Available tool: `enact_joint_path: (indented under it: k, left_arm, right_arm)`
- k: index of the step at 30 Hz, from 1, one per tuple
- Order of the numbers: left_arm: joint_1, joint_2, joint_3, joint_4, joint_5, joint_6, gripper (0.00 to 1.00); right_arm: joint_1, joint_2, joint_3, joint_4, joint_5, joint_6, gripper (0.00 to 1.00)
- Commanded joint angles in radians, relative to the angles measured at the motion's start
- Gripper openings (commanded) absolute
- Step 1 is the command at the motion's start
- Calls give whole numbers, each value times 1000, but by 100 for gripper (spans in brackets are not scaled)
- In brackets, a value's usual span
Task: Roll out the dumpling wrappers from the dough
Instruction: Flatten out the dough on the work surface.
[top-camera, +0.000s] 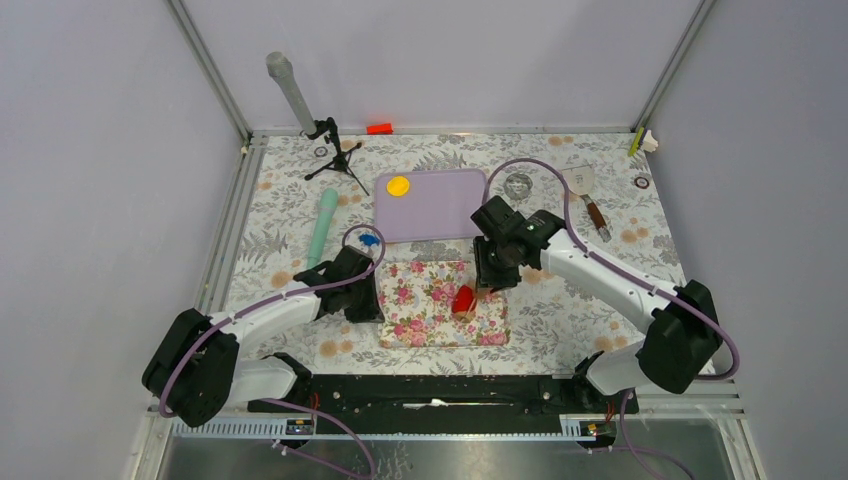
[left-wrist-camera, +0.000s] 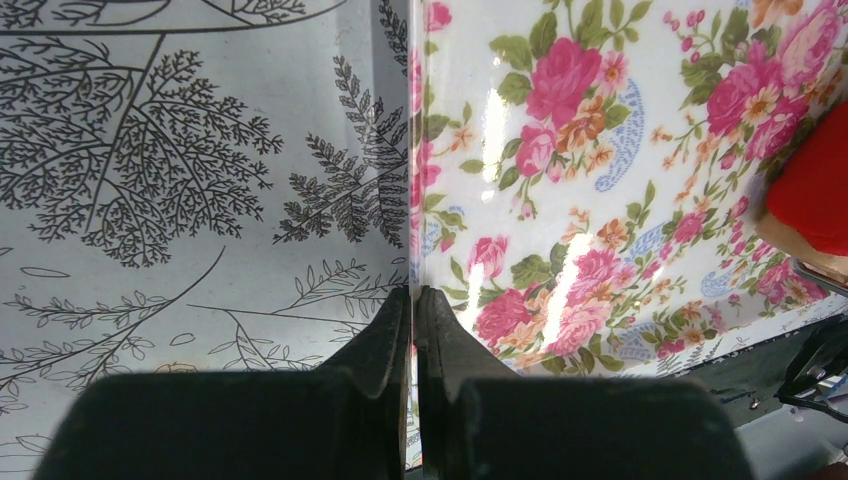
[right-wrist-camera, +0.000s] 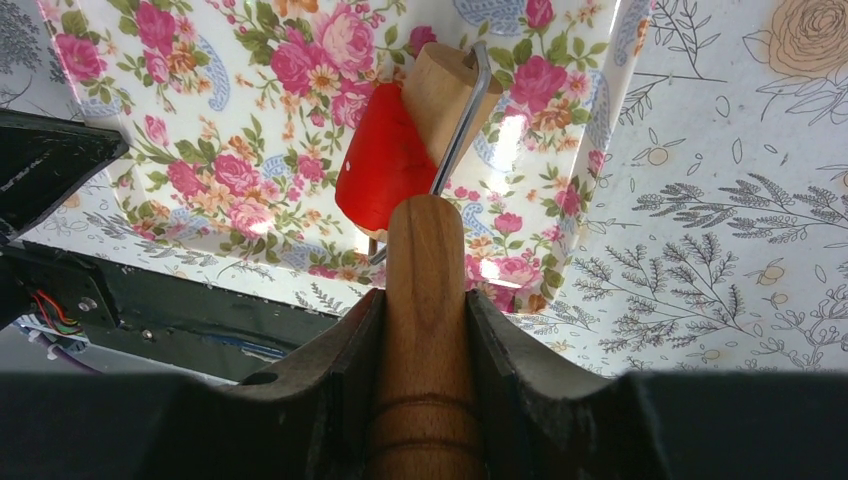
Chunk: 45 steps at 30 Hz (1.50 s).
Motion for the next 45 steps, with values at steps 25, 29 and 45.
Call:
enact_joint_path:
  k: [25,29,45]
  left_arm:
    - [5,38,54,16,36,32,0]
    - [5,38,52,18,35,32,0]
    - [5,48,49,5,-2,24,0]
  right_arm:
    - [43,133,58,55,-39,-49,0]
    - [44,96,51,53,-24,-42,0]
    - [44,-28,61,20,-24,-8,0]
